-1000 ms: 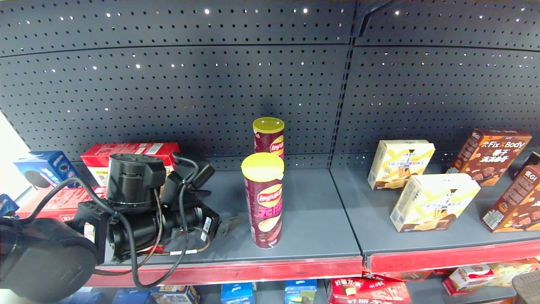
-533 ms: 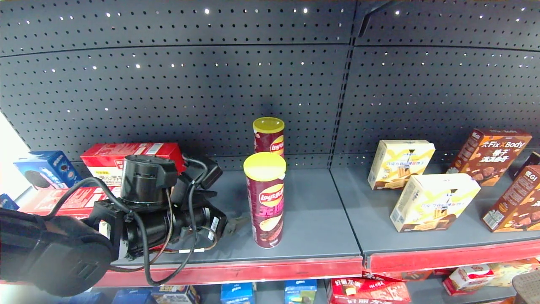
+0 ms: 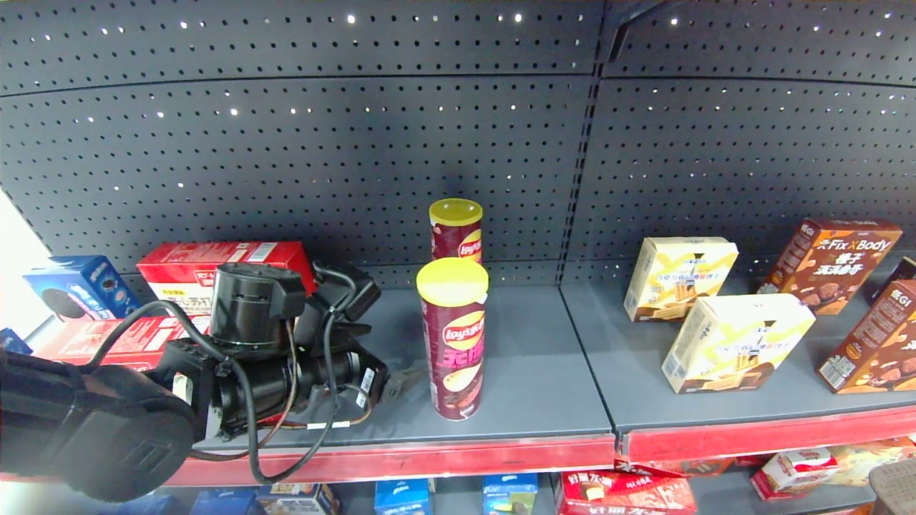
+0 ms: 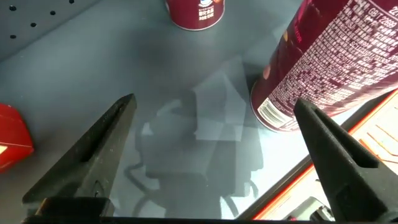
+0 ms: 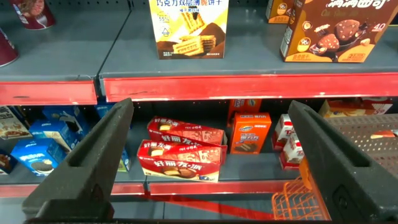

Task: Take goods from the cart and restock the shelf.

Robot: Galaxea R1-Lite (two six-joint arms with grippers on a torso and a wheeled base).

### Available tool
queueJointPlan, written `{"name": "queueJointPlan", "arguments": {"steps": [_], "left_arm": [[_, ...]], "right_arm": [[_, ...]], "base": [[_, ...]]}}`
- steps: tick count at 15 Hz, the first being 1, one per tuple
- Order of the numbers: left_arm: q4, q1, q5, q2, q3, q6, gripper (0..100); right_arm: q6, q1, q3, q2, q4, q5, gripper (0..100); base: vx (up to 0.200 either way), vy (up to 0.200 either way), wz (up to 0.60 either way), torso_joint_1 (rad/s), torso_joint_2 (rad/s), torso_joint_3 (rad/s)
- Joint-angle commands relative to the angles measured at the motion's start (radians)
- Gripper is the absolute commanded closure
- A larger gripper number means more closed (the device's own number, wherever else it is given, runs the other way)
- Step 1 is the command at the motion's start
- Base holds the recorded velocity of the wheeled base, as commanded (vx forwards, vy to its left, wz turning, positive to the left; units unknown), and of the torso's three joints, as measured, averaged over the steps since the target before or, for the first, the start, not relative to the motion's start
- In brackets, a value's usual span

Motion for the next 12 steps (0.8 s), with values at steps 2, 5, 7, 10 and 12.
{"name": "queueJointPlan", "arguments": {"steps": [2, 5, 7, 10, 12], "left_arm": [[0.0, -0.001, 0.0, -0.001, -0.003, 0.0, 0], [-0.008, -0.001, 0.0, 0.002, -0.005, 0.0, 0], [-0.01, -0.001, 0.0, 0.002, -0.005, 0.0, 0], [-0.011, -0.003, 0.0, 0.008, -0.006, 0.0, 0], [-0.011, -0.003, 0.0, 0.01, -0.009, 0.0, 0]], "right_arm": [[-0.001, 0.0, 0.0, 0.0, 0.0, 0.0, 0], [-0.001, 0.0, 0.0, 0.0, 0.0, 0.0, 0], [0.001, 0.0, 0.0, 0.0, 0.0, 0.0, 0], [-0.001, 0.0, 0.0, 0.0, 0.0, 0.0, 0], [0.001, 0.0, 0.0, 0.0, 0.0, 0.0, 0]], "base": [[0.0, 0.0, 0.0, 0.0, 0.0, 0.0], [0.0, 0.0, 0.0, 0.0, 0.0, 0.0], [0.0, 0.0, 0.0, 0.0, 0.0, 0.0], [0.0, 0.0, 0.0, 0.0, 0.0, 0.0], [0.0, 0.0, 0.0, 0.0, 0.0, 0.0]]}}
